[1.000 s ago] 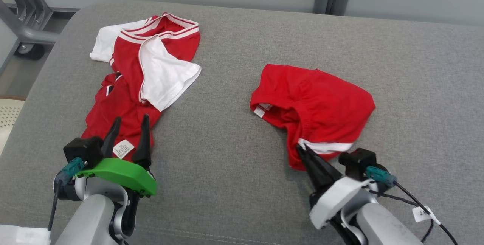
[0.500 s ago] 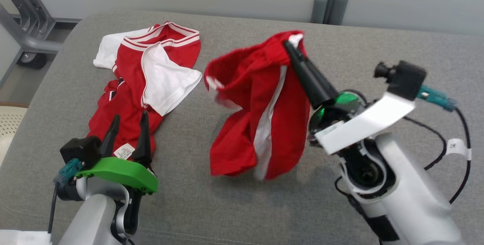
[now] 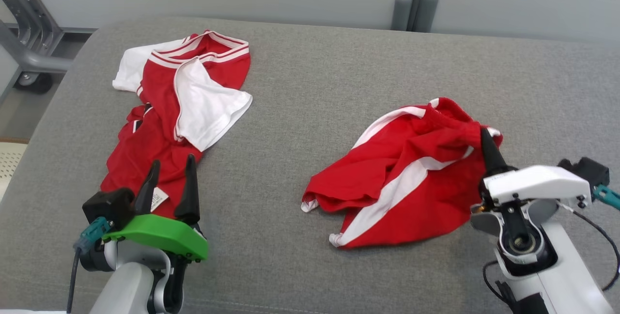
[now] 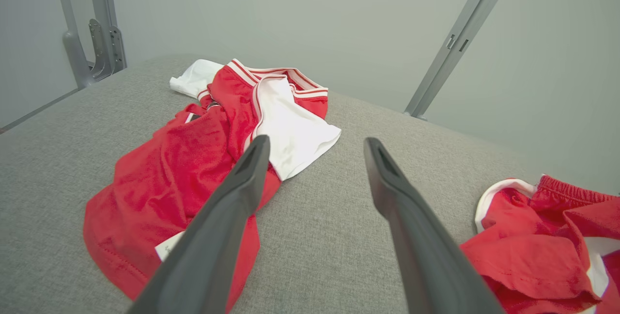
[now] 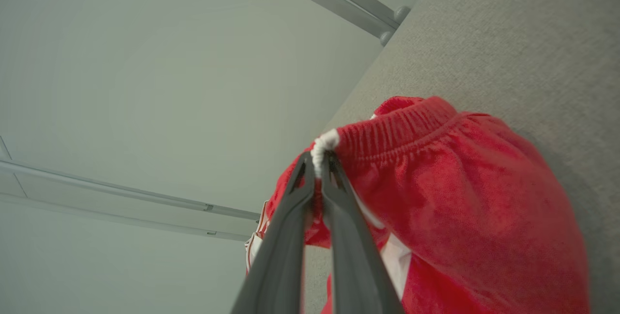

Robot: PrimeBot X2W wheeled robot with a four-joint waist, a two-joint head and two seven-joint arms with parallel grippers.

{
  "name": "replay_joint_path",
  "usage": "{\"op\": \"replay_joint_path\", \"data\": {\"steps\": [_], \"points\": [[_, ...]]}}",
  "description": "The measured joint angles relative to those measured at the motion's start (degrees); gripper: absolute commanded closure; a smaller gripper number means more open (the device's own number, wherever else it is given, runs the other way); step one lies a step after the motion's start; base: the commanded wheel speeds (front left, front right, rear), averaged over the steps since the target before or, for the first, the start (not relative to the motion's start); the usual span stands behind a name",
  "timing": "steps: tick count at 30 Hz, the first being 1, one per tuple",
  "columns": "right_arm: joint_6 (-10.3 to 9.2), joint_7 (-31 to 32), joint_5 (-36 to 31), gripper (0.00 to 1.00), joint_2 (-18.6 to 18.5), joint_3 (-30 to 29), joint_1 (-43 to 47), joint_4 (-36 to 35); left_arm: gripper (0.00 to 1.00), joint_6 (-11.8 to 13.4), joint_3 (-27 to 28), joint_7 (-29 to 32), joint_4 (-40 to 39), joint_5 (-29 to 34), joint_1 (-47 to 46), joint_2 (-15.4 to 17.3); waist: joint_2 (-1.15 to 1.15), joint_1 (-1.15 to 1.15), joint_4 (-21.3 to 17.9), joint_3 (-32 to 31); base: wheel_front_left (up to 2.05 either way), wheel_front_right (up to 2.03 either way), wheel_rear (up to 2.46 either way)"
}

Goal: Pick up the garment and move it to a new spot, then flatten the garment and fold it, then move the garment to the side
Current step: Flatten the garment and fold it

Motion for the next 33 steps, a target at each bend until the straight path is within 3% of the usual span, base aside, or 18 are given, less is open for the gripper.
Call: {"op": "replay_joint_path", "data": {"steps": [5, 11, 12, 13, 17, 24, 33], "points": [[0.49, -2.61, -0.54, 1.0, -1.67, -5.42, 2.31, 3.21, 0.0, -1.7, -1.19, 0.0, 0.11, -0.01, 1.03, 0.0, 0.0, 0.0, -1.87, 0.51, 0.0, 0.0, 0.0], [0.51, -4.08, -1.26, 0.98, -3.75, -8.54, 2.3, 6.15, 0.0, -7.17, -6.51, 4.15, 0.68, -4.27, 3.3, -2.92, 0.0, 0.0, -4.87, 1.09, 0.0, 0.0, 0.0], [0.56, -4.08, -1.91, 0.75, -3.92, -8.1, 2.3, 6.62, 0.0, -7.83, -7.25, 4.98, 0.82, -5.0, 3.6, -3.04, 0.0, 0.0, -5.39, 1.17, 0.0, 0.0, 0.0], [0.67, -4.08, -2.53, 0.0, -4.04, -7.47, 2.3, 7.04, 0.0, -8.46, -7.46, 5.76, 0.94, -5.86, 3.96, -3.15, 0.0, 0.0, -5.94, 1.25, 0.0, 0.0, 0.0], [0.97, -4.01, -5.33, 0.0, -4.45, -4.57, 2.29, 8.09, 0.0, -9.7, -9.71, 9.47, 1.33, -8.55, 4.78, -3.47, 0.0, 0.0, -7.93, 1.52, 0.0, 0.0, 0.0], [0.99, -5.5, -12.65, 0.0, -8.77, -0.73, 2.24, 7.12, 0.0, -10.59, -16.72, 18.09, 1.26, -12.15, 5.92, -4.35, 0.0, 0.0, -9.79, 2.38, 0.0, 0.0, 0.0], [1.57, -7.06, -23.1, 0.0, -13.45, 4.47, 2.3, 4.63, 0.0, -10.58, -16.66, 19.74, 1.05, -13.3, 6.38, -4.38, 0.0, 0.0, -10.1, 2.85, 0.0, 0.0, 0.0]]}}
